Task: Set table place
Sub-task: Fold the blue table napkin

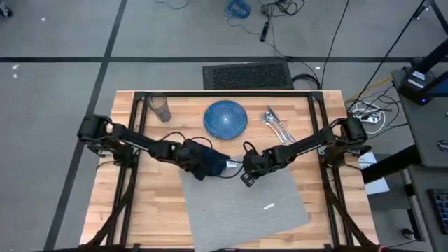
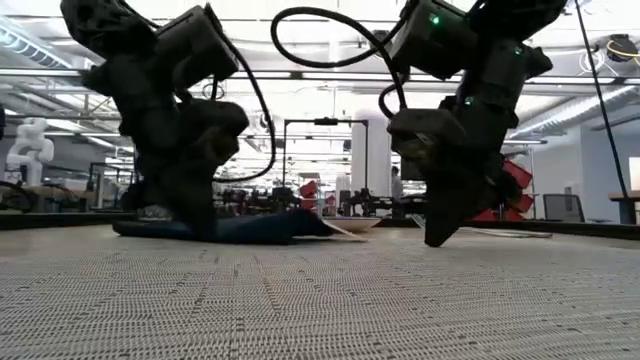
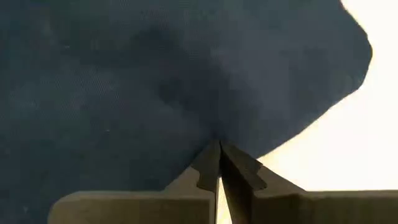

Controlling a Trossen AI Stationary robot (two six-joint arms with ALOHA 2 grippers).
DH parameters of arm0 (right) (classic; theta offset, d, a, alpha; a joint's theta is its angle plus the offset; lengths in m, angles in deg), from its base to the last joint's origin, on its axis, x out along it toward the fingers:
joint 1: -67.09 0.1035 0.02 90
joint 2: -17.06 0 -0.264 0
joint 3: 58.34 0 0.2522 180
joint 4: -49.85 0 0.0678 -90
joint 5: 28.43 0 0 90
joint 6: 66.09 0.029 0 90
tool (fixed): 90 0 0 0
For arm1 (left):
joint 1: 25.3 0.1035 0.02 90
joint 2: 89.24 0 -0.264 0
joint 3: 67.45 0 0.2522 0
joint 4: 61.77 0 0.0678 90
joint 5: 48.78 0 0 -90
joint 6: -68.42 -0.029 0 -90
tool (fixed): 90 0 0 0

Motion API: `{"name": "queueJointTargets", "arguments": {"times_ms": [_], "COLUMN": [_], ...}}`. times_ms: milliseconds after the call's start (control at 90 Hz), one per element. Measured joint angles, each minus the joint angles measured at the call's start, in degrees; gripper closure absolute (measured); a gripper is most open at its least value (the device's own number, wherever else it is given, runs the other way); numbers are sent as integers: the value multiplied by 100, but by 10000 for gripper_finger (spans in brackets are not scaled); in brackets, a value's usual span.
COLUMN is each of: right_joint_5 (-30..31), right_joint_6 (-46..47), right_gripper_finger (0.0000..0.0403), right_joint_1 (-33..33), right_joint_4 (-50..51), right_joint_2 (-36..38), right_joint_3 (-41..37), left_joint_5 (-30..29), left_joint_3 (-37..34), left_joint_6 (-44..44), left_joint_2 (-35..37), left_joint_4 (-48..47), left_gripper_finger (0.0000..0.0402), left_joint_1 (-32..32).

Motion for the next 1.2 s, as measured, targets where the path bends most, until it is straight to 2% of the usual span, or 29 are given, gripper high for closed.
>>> {"name": "queueJointTargets", "arguments": {"times_ms": [189,333,611,700,833,956,1067,1200], "right_joint_5": [-42,-55,-79,-79,-79,-81,-81,-92], "right_joint_6": [3,106,132,128,119,112,112,112], "right_gripper_finger": [403,403,403,403,403,403,403,403], "right_joint_1": [4,4,4,4,4,4,4,7], "right_joint_4": [12,35,51,47,8,-39,-79,-143], "right_joint_2": [0,0,0,0,0,-2,-2,-11], "right_joint_3": [-2,-2,-7,-7,-9,-15,-20,-20], "left_joint_5": [836,1231,1275,1006,318,-731,-1591,-1739], "left_joint_3": [6,-16,-32,-32,41,226,245,248], "left_joint_6": [-305,-402,187,547,1240,1694,1884,1820], "left_joint_2": [237,534,1246,1549,2104,2568,2854,2815], "left_joint_4": [-1113,-2057,-4443,-4854,-4837,-4481,-3758,-3308], "left_gripper_finger": [401,401,402,402,402,402,402,402], "left_joint_1": [-90,-244,-693,-819,-1039,-1260,-1423,-1492]}}
